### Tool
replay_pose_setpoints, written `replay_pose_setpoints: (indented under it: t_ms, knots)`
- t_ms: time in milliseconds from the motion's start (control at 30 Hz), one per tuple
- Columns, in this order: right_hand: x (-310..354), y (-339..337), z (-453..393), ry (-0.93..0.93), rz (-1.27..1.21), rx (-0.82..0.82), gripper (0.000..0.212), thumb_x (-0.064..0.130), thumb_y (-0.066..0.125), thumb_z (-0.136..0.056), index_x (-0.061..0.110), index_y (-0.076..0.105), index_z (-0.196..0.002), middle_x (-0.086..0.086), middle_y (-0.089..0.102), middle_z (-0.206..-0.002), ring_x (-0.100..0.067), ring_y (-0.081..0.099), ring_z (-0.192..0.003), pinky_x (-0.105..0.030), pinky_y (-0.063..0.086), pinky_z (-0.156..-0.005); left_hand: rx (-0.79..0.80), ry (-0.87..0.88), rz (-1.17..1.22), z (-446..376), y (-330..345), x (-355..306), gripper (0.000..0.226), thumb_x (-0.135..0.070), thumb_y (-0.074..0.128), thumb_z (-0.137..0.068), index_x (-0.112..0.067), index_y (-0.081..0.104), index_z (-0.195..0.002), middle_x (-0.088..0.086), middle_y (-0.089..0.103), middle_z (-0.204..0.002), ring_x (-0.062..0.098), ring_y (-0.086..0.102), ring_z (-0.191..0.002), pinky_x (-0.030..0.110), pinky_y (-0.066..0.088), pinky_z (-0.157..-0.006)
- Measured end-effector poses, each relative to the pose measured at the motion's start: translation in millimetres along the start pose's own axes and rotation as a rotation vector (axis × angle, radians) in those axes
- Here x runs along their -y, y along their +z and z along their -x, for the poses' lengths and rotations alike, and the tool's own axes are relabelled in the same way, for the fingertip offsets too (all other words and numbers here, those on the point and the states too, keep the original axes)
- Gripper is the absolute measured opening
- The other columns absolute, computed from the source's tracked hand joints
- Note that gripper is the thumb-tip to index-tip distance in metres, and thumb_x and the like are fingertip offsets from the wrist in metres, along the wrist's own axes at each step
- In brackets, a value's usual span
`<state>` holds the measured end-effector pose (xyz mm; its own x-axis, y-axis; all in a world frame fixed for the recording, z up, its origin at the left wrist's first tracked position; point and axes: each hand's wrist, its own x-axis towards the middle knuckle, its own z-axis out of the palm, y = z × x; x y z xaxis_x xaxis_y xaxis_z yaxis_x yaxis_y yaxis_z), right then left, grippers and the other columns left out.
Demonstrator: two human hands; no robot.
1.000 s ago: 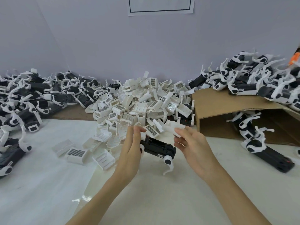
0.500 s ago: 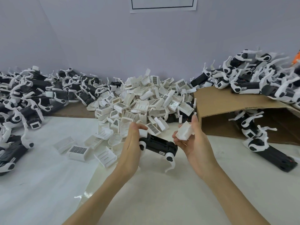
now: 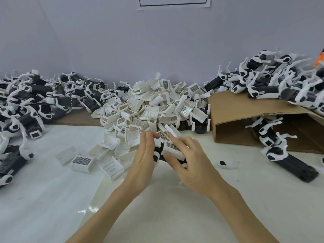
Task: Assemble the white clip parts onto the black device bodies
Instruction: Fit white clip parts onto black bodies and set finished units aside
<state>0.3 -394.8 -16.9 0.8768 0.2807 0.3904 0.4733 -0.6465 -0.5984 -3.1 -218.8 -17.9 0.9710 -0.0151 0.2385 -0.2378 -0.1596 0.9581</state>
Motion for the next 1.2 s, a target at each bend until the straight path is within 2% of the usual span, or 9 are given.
replay_pose_setpoints:
  t_ms: [67, 167, 267, 367, 433, 533, 667, 967, 1200]
  knots:
    - [1, 2, 0, -0.023, 0.045, 0.031, 0.079, 0.066, 0.056, -0.094, 0.031, 0.034, -0.161, 0.017, 0.05, -0.139, -0.006, 0.042, -0.129, -0.024, 0.042, -0.107, 0.002, 0.004, -0.014, 0, -1, -1, 0.066, -0.083, 0.019, -0.092, -0.034, 0.052, -0.122, 0.0, 0.06, -0.11, 0.02, 0.06, -0.102, 0.023, 0.049, -0.084]
    - [0, 4, 0, -0.028, 0.098, 0.045, 0.072, 0.043, 0.072, -0.095, 0.032, 0.037, -0.157, 0.015, 0.051, -0.142, -0.011, 0.046, -0.125, -0.032, 0.045, -0.105, 0.032, 0.0, -0.016, 1, -2, -3, 0.058, -0.076, 0.02, -0.099, -0.032, 0.051, -0.123, -0.002, 0.059, -0.112, 0.019, 0.06, -0.104, 0.032, 0.05, -0.086]
    - [-5, 3, -2, -0.015, 0.155, 0.014, 0.068, 0.029, 0.073, -0.095, 0.031, 0.041, -0.155, 0.012, 0.053, -0.142, -0.015, 0.048, -0.123, -0.035, 0.048, -0.101, 0.111, 0.011, -0.017, 2, -3, -7, 0.053, -0.072, 0.025, -0.101, -0.031, 0.05, -0.122, -0.002, 0.059, -0.114, 0.007, 0.059, -0.097, 0.024, 0.049, -0.078]
    - [-8, 3, -2, -0.006, 0.182, -0.019, 0.074, 0.024, 0.076, -0.093, 0.031, 0.04, -0.157, 0.01, 0.053, -0.141, -0.017, 0.049, -0.121, -0.035, 0.049, -0.099, 0.229, 0.081, -0.043, 3, -5, -10, 0.03, -0.049, 0.055, -0.103, -0.036, 0.046, -0.128, -0.017, 0.061, -0.108, 0.002, 0.062, -0.094, 0.018, 0.051, -0.078]
    - [-11, 2, -1, 0.002, 0.175, -0.017, 0.08, 0.021, 0.076, -0.091, 0.031, 0.036, -0.16, 0.011, 0.053, -0.139, -0.017, 0.049, -0.121, -0.035, 0.05, -0.098, 0.242, 0.243, -0.209, 1, -8, -7, 0.045, -0.028, 0.073, -0.097, -0.041, 0.046, -0.131, -0.011, 0.054, -0.125, 0.01, 0.062, -0.11, 0.018, 0.053, -0.086]
    - [-13, 3, -1, 0.026, 0.153, -0.027, 0.08, 0.024, 0.073, -0.094, 0.029, 0.03, -0.161, 0.01, 0.053, -0.14, -0.016, 0.046, -0.126, -0.036, 0.048, -0.102, 0.168, 0.381, -0.389, -3, -11, -7, 0.047, -0.023, 0.083, -0.091, -0.045, 0.059, -0.126, -0.009, 0.04, -0.14, 0.006, 0.055, -0.125, 0.014, 0.053, -0.086]
    - [-9, 3, -2, -0.033, 0.111, -0.115, 0.064, 0.024, 0.075, -0.095, 0.025, 0.045, -0.153, 0.01, 0.053, -0.141, -0.015, 0.05, -0.128, -0.034, 0.05, -0.102, 0.052, 0.349, -0.382, -9, -16, 0, 0.042, -0.028, 0.082, -0.092, -0.043, 0.065, -0.127, -0.014, 0.045, -0.136, 0.006, 0.058, -0.12, 0.016, 0.057, -0.081]
    - [-9, 4, -1, -0.012, 0.166, -0.225, 0.054, 0.029, 0.084, -0.087, 0.027, 0.065, -0.137, 0.005, 0.073, -0.116, -0.025, 0.064, -0.095, -0.03, 0.047, -0.08, 0.036, 0.311, -0.368, -8, -15, 1, 0.033, -0.026, 0.077, -0.096, -0.038, 0.069, -0.126, -0.012, 0.05, -0.13, 0.011, 0.061, -0.111, 0.02, 0.058, -0.081]
    - [-6, 9, -2, -0.126, 0.141, -0.265, 0.052, 0.02, 0.084, -0.088, 0.018, 0.065, -0.136, 0.006, 0.069, -0.126, -0.016, 0.061, -0.119, -0.034, 0.051, -0.099, 0.01, 0.383, -0.388, -7, -13, 2, 0.034, -0.023, 0.078, -0.096, -0.035, 0.07, -0.127, -0.008, 0.052, -0.128, 0.013, 0.061, -0.109, 0.016, 0.055, -0.079]
